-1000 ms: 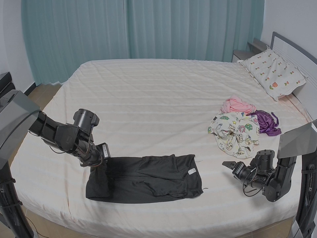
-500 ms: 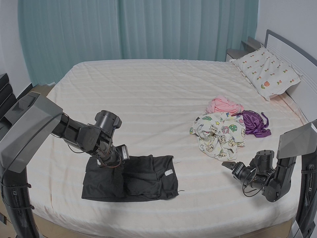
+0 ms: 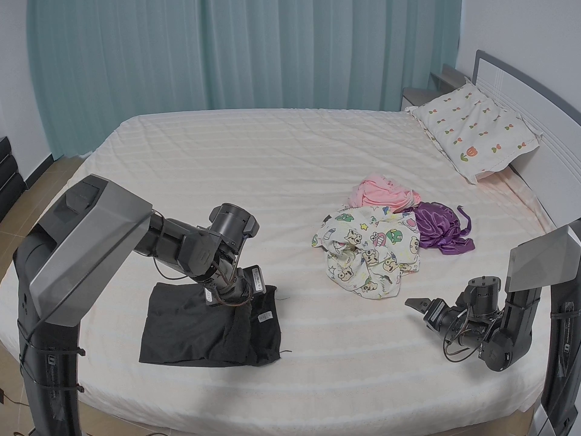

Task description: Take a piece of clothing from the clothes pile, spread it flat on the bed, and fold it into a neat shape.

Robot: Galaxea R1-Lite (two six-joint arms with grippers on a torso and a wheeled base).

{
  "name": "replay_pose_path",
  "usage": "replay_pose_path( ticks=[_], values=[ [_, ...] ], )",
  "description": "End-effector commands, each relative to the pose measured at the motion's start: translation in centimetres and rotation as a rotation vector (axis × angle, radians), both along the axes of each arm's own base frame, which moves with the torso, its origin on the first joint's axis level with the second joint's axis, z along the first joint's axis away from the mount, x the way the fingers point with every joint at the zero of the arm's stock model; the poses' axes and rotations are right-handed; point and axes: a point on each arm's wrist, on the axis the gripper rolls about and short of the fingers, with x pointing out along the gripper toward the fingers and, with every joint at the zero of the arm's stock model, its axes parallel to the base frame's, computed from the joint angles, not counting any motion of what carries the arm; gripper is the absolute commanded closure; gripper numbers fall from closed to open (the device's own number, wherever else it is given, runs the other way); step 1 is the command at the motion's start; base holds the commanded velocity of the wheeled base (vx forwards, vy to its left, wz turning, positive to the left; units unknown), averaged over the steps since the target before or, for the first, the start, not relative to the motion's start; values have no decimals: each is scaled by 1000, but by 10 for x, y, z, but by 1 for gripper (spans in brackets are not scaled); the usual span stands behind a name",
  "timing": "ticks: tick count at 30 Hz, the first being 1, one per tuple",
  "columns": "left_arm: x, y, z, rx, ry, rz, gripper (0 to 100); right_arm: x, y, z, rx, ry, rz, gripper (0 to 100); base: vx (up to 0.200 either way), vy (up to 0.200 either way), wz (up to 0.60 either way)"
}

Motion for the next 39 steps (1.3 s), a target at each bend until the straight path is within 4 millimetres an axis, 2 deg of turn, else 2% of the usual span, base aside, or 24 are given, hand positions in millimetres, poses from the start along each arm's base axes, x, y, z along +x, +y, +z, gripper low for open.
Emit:
replay_pose_path(
  ticks=[1, 6, 10, 11, 14, 17, 18, 20, 25, 27, 28, 29, 31, 32, 36, 39],
  values=[
    [12, -8, -24, 26, 18, 34, 100, 0, 1, -1, -1, 3, 3, 0, 0, 0, 0],
    [23, -14, -27, -8, 1, 78, 100, 0, 1, -1, -1, 4, 5, 0, 0, 0, 0],
    [24, -14, -28, -16, 3, 94, 100, -1, 1, -2, -2, 6, 3, 0, 0, 0, 0],
    [24, -15, -25, -32, 3, 106, 0, 0, 1, -1, -1, 4, 5, 0, 0, 0, 0],
    [22, -15, -23, -66, 20, 117, 0, -1, 1, -3, -2, 9, 5, 0, 0, 0, 0],
    [21, -16, -13, -107, 16, 116, 0, -1, 1, -4, -3, 13, 5, 0, 0, 0, 0],
    [19, -17, 3, -165, 8, 110, 0, 0, 1, -4, -3, 5, 2, 0, 0, 0, 0],
    [16, -16, 18, -222, 4, 110, 0, 0, 1, -5, -1, -2, 3, 0, 0, 0, 0],
    [14, 2, 35, -273, -5, 157, 0, -2, 1, -6, -1, -4, 3, 0, 0, 0, 0],
    [10, 16, 32, -267, 11, 182, 0, -4, 2, -6, -1, -2, 8, 0, 0, 0, 0],
    [10, 16, 32, -267, 11, 182, 0, -4, 2, -6, -1, -2, 8, 0, 0, 0, 0],
    [5, 27, 29, -266, 27, 201, 0, -5, 4, -6, -1, -1, 16, 0, 0, 0, 0],
    [3, 31, 26, -266, 34, 205, 0, -6, 4, -6, -2, 1, 16, 0, -100, 0, 0],
    [-5, 43, 21, -276, 43, 220, 0, -6, 6, -6, -2, 1, 25, 0, -200, 0, 0],
    [-18, 61, 10, -291, 52, 251, 0, -7, 8, -6, -1, -1, 31, 0, -200, 0, 0],
    [-24, 68, 2, -289, 72, 271, 0, -6, 8, -6, 0, -5, 31, 0, 0, 0, 0]
  ],
)
